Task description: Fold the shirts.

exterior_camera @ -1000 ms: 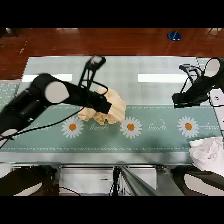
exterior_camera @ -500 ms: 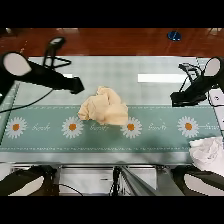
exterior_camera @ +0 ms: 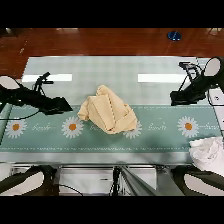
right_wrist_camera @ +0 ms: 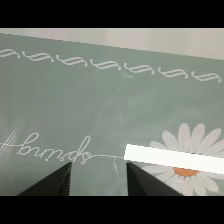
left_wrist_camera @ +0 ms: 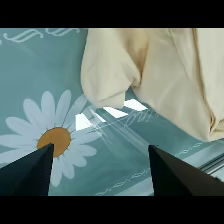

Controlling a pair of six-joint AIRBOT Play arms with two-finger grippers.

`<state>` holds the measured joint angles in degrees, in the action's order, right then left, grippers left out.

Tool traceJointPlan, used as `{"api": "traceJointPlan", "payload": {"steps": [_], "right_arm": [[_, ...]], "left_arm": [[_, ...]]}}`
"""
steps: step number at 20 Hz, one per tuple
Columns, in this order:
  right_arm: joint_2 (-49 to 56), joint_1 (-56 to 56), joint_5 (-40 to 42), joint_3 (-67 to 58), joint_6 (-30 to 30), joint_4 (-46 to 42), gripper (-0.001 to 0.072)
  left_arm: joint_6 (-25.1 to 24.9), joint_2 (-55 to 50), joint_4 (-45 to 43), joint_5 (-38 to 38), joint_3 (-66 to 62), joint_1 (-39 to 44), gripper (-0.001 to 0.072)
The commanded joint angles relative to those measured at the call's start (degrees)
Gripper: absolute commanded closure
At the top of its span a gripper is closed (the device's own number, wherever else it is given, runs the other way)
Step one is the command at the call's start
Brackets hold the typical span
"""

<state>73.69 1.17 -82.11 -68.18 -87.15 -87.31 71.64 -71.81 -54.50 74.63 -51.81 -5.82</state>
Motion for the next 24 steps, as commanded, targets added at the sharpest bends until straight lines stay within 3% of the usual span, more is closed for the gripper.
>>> {"api": "traceJointPlan", "payload": {"steps": [1,7,8,9,10,14,16,21,24], "right_arm": [[0.02,0.02,0.28,-0.07,-0.02,-0.02,0.0287],[0.02,0.02,0.28,-0.07,-0.04,0.48,0.0288],[0.0,0.02,0.28,-0.07,-0.04,1.25,0.0287],[0.02,0.02,0.31,-0.07,-0.04,2.34,0.0287],[0.02,0.02,0.39,-0.07,0.0,3.65,0.0287],[0.02,-0.09,4.52,-0.07,5.99,11.1,0.0287],[0.04,-1.62,6.32,-0.07,8.39,14.29,0.0241],[3.56,-13.4,4.68,4.04,18.62,42.03,0.0223],[7.3,-12.85,3.87,10.97,23.02,48.63,0.0223]], "left_arm": [[-1.57,-6.16,7.8,-3.28,2.51,0.79,-0.0013],[-1.53,-17.2,8.33,-4.44,-0.09,6.8,-0.0003],[-1.31,-18.27,8.33,-4.59,-1.25,7.67,0.0168],[-1.31,-18.99,8.33,-4.59,-2.29,8.22,0.0463],[-1.57,-19.37,8.33,-4.59,-3.26,8.55,0.0675],[-2.27,-19.1,8.22,-2.89,-5.6,8.37,0.0685],[-2.69,-19.08,8.22,-1.07,-6.25,8.07,0.0685],[-3.52,-18.03,8.28,0.07,-6.27,6.88,0.0685],[-3.74,-17.31,8.28,0.57,-6.29,6.32,0.0685]]}}
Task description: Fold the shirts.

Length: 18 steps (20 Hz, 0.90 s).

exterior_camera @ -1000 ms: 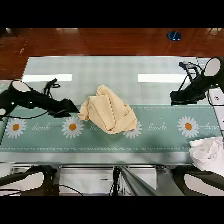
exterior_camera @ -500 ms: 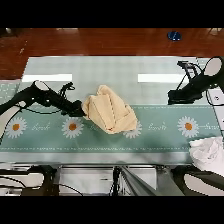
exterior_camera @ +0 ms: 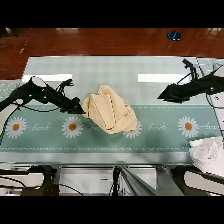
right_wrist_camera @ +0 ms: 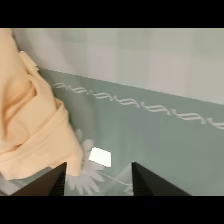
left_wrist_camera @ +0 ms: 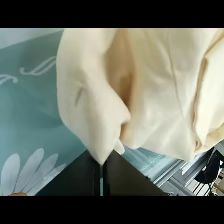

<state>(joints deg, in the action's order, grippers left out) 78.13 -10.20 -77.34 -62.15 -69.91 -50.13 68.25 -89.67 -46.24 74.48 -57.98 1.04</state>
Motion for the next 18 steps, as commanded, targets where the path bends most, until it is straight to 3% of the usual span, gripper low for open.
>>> {"api": "traceJointPlan", "payload": {"steps": [1,11,12,14,18], "right_arm": [[4.2,0.17,-0.11,7.1,6.51,11.45,0.0223],[15.74,18.43,11.96,10.6,5.68,17.05,0.0233],[16.31,19.23,12.24,10.6,5.18,17.27,0.0328],[16.2,19.19,11.78,10.4,5.25,20.24,0.0688],[12.76,14.49,0.57,5.66,9.33,32.83,0.0683]], "left_arm": [[-0.57,0.72,0.02,1.07,-0.13,-0.7,0.0685],[-1.81,1.81,0.02,3.78,-4.2,-0.79,0.0685],[-1.81,1.84,0.02,4.09,-5.38,-0.79,0.0685],[-1.81,1.84,0.02,5.05,-8.59,-0.79,0.0686],[-1.68,3.72,0.0,8.66,-18.29,-1.14,0.0688]]}}
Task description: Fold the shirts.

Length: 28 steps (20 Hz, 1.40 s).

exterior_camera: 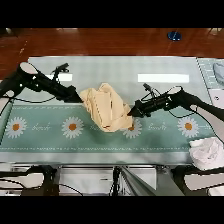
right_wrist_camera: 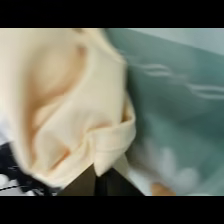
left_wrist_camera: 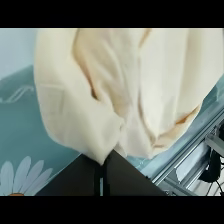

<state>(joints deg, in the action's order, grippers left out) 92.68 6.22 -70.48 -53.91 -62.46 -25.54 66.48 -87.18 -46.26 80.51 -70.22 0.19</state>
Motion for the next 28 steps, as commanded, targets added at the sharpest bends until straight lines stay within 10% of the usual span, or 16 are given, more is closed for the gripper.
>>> {"api": "traceJointPlan", "payload": {"steps": [1,17,23,28], "right_arm": [[-4.5,-3.76,-8.15,-4.37,1.66,10.32,0.0683],[-43.67,-21.51,-8.7,-36.94,-19.78,9.88,0.0682],[-46.05,-21.51,-12.15,-52.13,-30.18,3.26,0.0683],[-44.57,-21.51,-33.16,-54.64,-34.64,-17.97,0.0683]], "left_arm": [[0.46,2.71,0.02,3.23,-9.31,-0.92,0.0688],[11.54,48.76,-0.46,-8.11,-36.33,-12.92,0.0691],[21.59,55.87,-1.49,4.66,-36.33,-12.92,0.0691],[25.99,55.95,-5.81,20.74,-36.26,-12.9,0.069]]}}
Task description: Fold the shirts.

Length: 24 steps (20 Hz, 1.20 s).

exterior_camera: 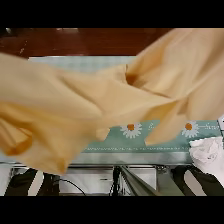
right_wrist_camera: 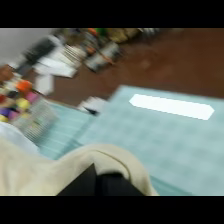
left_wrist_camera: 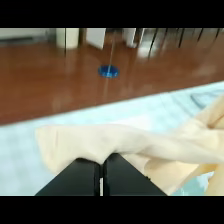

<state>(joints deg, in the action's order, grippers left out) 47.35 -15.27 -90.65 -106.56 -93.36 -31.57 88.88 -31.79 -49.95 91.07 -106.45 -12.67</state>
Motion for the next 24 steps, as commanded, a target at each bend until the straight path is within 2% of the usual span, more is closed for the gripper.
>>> {"api": "traceJointPlan", "payload": {"steps": [1,3,5,8,10,12,14,16,19,21,24], "right_arm": [[1.25,0.31,-15.72,-1.53,-5.05,-12.68,0.0683],[1.07,2.56,-15.67,-1.27,-5.97,-13.0,0.0683],[2.29,6.1,-15.69,-0.96,-6.4,-20.81,0.0683],[6.43,13.97,-15.56,6.75,-5.31,-29.68,0.0683],[10.49,21.11,-13.51,16.31,-2.08,-34.42,0.0683],[16.41,26.32,-5.35,24.48,3.78,-41.27,0.0683],[24.9,27.21,2.99,25.99,6.58,-46.34,0.0683],[31.63,26.01,14.62,25.9,9.46,-47.54,0.0683],[37.4,23.12,33.81,25.9,9.86,-46.25,0.0683],[39.47,21.81,43.69,25.92,9.81,-43.06,0.0683],[41.97,21.42,51.43,25.92,9.55,-39.19,0.0682]], "left_arm": [[4.61,0.55,-2.1,13.03,-0.02,-0.07,0.069],[6.62,1.29,-2.27,14.43,0.42,0.04,0.0691],[6.12,1.07,-4.81,14.43,2.38,0.07,0.0691],[5.11,1.18,-2.47,14.38,16.92,0.07,0.0691],[0.42,1.36,-1.42,10.71,31.32,0.09,0.069],[-7.21,0.59,-1.49,-0.96,45.53,0.09,0.0691],[-12.09,-2.99,-1.51,-13.84,54.82,0.07,0.069],[-15.47,-8.83,-1.49,-25.35,58.23,0.07,0.069],[-22.21,-18.93,-1.01,-40.41,58.12,0.46,0.0689],[-22.45,-25.31,-1.01,-46.12,58.12,1.27,0.0689],[-22.45,-33.64,-1.01,-47.63,58.12,3.32,0.0688]]}}
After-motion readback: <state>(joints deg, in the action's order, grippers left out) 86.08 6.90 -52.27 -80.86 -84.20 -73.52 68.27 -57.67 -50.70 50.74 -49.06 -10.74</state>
